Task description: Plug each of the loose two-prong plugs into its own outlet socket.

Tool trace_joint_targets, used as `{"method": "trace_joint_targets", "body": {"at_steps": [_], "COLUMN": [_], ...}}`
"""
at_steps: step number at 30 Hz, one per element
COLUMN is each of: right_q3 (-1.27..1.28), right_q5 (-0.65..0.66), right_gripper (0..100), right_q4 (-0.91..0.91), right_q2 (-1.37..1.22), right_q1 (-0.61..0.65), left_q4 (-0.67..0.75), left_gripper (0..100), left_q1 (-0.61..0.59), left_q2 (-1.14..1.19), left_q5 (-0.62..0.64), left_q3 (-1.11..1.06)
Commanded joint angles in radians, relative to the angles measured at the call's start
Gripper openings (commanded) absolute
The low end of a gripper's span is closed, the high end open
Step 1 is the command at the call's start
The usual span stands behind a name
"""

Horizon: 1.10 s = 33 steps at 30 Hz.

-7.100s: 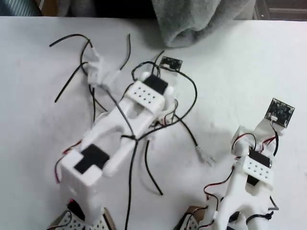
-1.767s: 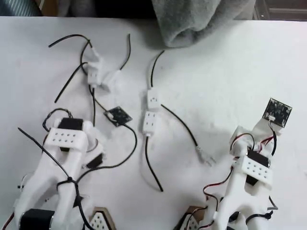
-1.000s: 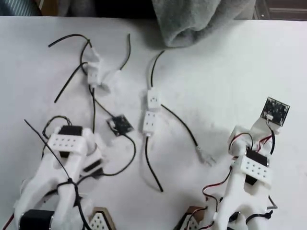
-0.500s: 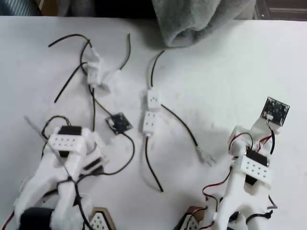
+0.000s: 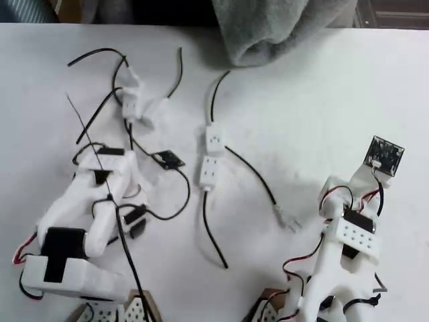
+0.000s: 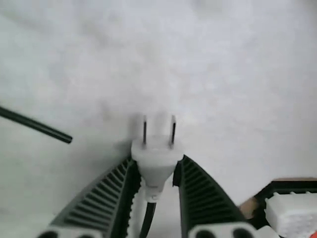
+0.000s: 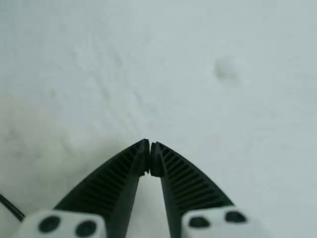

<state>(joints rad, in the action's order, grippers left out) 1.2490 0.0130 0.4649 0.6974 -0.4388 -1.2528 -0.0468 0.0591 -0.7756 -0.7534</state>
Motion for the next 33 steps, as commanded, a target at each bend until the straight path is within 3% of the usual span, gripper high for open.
{"method": "trace_joint_targets", "body": {"at_steps": [1, 7, 11, 19, 24, 29, 33], "right_q3": [-0.005, -0.005, -0.005, -0.005, -0.005, -0.005, -0.005], "right_q5": [-0.006, -0.006, -0.006, -0.006, -0.006, -0.006, -0.006], "right_gripper": [2.0, 2.0, 2.0, 2.0, 2.0, 2.0, 2.0], "right_q4": [-0.013, -0.013, -0.015, -0.015, -0.016, -0.016, -0.015], "right_q2": [0.016, 0.016, 0.016, 0.016, 0.016, 0.016, 0.016], "right_q1": [0.012, 0.012, 0.012, 0.012, 0.013, 0.013, 0.013], "left_q4": [0.008, 0.014, 0.068, 0.084, 0.118, 0.242, 0.482], "left_gripper": [2, 2, 2, 2, 2, 2, 2], "left_q1": [-0.004, 0.002, 0.061, 0.348, 0.443, 0.475, 0.579], "left_q2": [0.03, -0.024, -0.128, -0.432, -0.545, -0.588, -0.656], "left_q5": [0.011, 0.012, 0.14, 0.354, 0.428, 0.557, 0.617], "left_q3": [0.031, 0.028, 0.028, 0.028, 0.028, 0.002, -0.167]}}
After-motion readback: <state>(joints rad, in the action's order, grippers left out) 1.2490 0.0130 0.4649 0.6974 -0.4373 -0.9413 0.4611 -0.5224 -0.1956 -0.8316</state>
